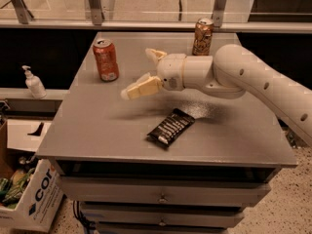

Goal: Knock coke can over

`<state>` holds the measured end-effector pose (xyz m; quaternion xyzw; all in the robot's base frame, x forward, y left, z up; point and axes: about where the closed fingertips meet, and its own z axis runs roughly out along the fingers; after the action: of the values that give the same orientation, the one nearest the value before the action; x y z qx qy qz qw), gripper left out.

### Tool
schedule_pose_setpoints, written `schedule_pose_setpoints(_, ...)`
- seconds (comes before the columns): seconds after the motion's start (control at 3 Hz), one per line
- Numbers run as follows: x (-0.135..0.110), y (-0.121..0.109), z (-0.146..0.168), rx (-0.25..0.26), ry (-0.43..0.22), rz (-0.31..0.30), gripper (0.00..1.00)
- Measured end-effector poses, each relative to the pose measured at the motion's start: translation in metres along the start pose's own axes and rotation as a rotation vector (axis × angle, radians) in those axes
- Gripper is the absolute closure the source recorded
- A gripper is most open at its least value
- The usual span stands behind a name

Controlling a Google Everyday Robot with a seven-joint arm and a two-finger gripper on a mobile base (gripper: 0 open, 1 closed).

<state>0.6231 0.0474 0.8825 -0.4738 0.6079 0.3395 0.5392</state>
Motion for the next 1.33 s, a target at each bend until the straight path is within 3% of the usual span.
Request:
schedule_pose_setpoints(0.67,-0.003,-0.011,0.064,-0.017,-0.070,0.014,0.00)
schedule_pose_setpoints(1.33,-0.022,-0.014,0.115,-0.055,-0.118,0.013,0.00)
